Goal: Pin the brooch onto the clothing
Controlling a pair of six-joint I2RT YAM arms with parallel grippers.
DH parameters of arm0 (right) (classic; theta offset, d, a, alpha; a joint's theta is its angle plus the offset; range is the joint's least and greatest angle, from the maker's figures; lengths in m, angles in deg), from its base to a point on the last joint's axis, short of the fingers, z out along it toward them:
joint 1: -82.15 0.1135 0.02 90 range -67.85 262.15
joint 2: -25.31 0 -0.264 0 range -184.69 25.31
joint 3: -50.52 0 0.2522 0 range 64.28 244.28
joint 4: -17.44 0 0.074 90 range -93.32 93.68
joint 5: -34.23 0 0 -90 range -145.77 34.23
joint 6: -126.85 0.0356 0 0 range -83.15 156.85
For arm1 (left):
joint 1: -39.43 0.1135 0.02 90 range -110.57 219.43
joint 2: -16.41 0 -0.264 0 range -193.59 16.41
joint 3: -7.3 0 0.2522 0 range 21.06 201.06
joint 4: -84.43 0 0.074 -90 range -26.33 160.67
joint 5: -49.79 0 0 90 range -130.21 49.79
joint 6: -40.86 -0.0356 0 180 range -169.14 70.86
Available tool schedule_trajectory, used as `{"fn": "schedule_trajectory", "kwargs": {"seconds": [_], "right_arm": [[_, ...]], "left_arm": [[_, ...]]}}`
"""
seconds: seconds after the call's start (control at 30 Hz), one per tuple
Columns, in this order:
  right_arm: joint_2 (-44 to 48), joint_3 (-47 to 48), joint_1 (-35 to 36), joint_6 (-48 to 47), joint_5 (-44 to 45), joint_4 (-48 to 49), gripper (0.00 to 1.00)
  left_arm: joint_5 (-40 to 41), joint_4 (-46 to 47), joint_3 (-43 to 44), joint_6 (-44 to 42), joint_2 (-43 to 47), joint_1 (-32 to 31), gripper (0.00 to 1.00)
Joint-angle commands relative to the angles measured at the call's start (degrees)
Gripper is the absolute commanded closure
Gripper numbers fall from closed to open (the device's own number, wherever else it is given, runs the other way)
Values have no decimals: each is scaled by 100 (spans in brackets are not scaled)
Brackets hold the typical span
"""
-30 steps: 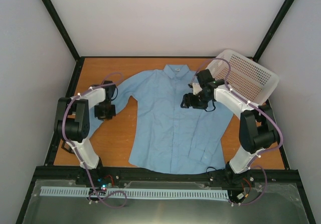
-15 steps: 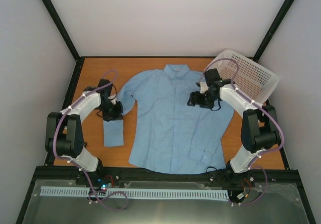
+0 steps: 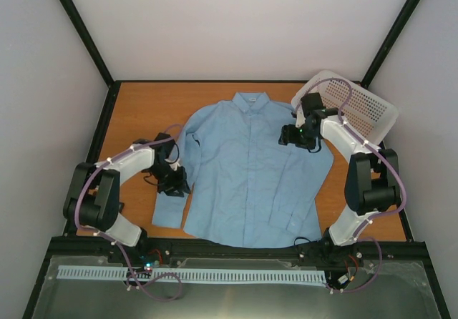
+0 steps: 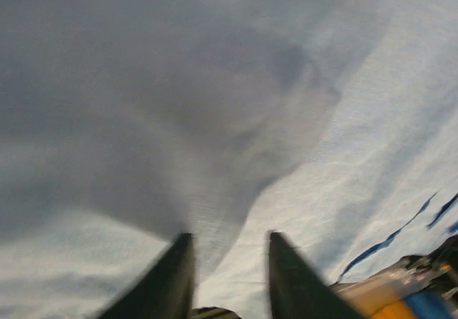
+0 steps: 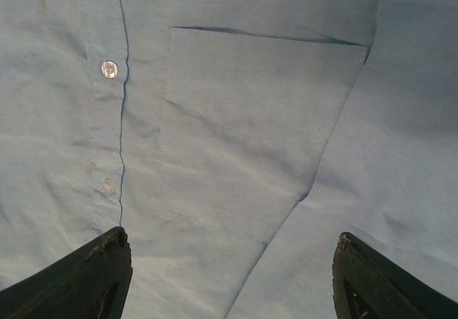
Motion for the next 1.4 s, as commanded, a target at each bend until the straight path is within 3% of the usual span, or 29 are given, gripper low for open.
{"fn": "schedule_trajectory", "kwargs": {"seconds": [0.0, 0.2, 0.3, 0.43, 0.67, 0.87, 1.37], "right_arm": [[-47, 150, -31, -19, 70, -144, 25], [97, 10, 17, -202, 143, -418, 25], [179, 31, 131, -350, 171, -527, 25], [249, 70, 145, -185, -51, -531, 25], [137, 333, 193, 135, -426, -540, 24], [-2, 489, 236, 159, -488, -596, 22], [-487, 1139, 310, 141, -566, -674, 14]], "left_arm": [[401, -185, 221, 144, 184, -11, 59], [671, -407, 2437, -14, -307, -11, 28], [346, 224, 3301, -2, -646, -3, 25], [-36, 1284, 4117, 193, -1411, -2, 32], [-34, 1911, 5381, 195, -3047, -2, 54], [403, 1937, 5933, 33, -3981, 50, 58], [746, 2365, 5778, -254, -4835, 696, 60]]}}
